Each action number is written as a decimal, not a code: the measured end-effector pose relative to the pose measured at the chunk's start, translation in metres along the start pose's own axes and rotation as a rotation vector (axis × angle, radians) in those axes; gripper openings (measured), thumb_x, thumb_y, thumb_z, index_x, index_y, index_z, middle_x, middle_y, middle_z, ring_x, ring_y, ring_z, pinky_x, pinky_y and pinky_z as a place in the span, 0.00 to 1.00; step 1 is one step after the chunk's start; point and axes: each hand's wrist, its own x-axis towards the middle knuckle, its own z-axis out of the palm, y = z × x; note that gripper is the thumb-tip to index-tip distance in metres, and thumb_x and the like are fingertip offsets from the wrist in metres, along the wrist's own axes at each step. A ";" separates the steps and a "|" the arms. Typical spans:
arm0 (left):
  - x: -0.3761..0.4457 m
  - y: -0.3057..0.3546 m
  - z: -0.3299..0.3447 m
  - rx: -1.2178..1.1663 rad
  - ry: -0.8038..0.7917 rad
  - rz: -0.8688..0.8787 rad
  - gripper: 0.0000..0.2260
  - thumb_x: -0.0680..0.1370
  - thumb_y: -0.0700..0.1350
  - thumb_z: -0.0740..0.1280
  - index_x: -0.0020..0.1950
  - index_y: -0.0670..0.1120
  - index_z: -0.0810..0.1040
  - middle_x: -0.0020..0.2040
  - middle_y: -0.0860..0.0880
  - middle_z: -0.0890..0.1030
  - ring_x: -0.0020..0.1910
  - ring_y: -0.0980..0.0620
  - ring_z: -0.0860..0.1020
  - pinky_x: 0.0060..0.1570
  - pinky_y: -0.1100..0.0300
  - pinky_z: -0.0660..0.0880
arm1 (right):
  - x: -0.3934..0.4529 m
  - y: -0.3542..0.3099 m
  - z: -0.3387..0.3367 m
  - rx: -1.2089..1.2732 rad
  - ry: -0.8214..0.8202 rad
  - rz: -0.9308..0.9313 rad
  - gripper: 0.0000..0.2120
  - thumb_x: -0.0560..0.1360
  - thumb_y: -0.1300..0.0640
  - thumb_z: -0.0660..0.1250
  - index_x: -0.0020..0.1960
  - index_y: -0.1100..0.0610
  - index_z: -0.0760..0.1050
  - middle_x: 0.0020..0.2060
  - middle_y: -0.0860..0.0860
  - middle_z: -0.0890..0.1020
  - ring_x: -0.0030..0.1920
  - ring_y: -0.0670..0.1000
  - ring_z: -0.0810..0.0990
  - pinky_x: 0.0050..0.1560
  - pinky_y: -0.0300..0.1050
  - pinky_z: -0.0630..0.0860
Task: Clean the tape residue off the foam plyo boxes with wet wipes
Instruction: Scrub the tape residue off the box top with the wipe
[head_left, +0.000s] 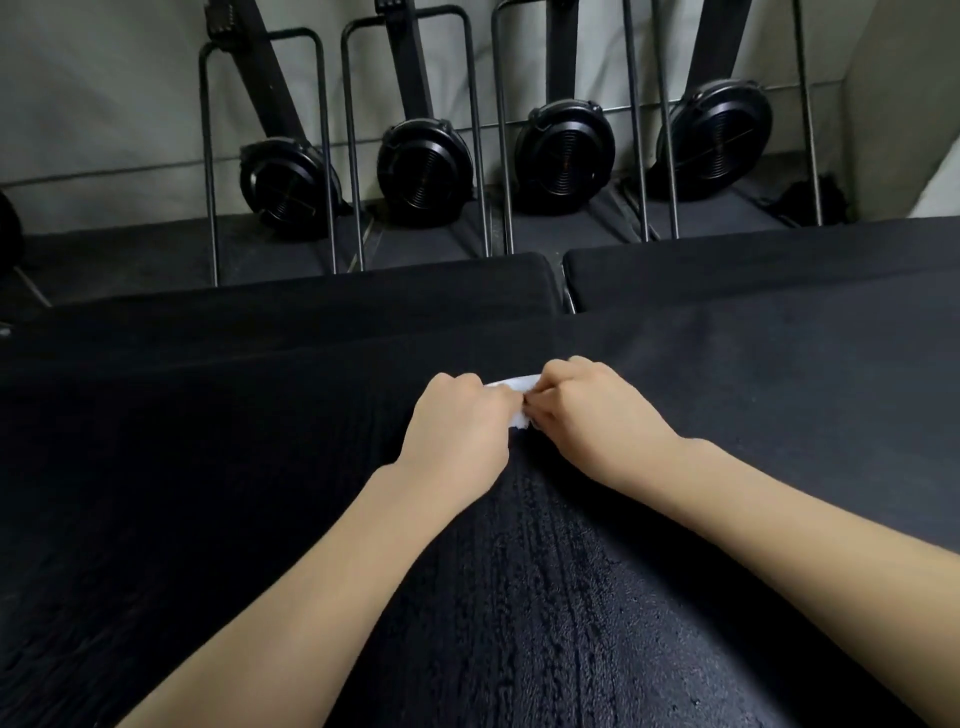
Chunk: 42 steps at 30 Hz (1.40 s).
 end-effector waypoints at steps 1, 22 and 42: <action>-0.004 0.001 0.000 -0.002 0.002 -0.002 0.16 0.79 0.40 0.58 0.61 0.54 0.77 0.34 0.52 0.61 0.34 0.51 0.63 0.33 0.58 0.56 | -0.003 0.000 -0.001 0.006 -0.014 -0.007 0.10 0.69 0.65 0.75 0.33 0.54 0.80 0.34 0.51 0.74 0.32 0.53 0.70 0.30 0.46 0.68; 0.110 0.004 0.010 -0.176 -0.037 -0.114 0.10 0.78 0.40 0.61 0.53 0.49 0.80 0.40 0.49 0.71 0.44 0.44 0.71 0.44 0.54 0.65 | 0.076 0.070 0.016 0.111 -0.125 0.404 0.13 0.79 0.58 0.63 0.38 0.57 0.63 0.40 0.52 0.72 0.41 0.60 0.76 0.34 0.47 0.64; 0.068 0.036 0.012 -0.037 0.029 0.070 0.10 0.82 0.47 0.59 0.56 0.55 0.79 0.34 0.55 0.65 0.44 0.50 0.67 0.45 0.54 0.58 | 0.008 0.068 0.004 0.070 -0.113 0.257 0.13 0.80 0.53 0.61 0.48 0.62 0.78 0.45 0.54 0.76 0.46 0.56 0.75 0.46 0.56 0.78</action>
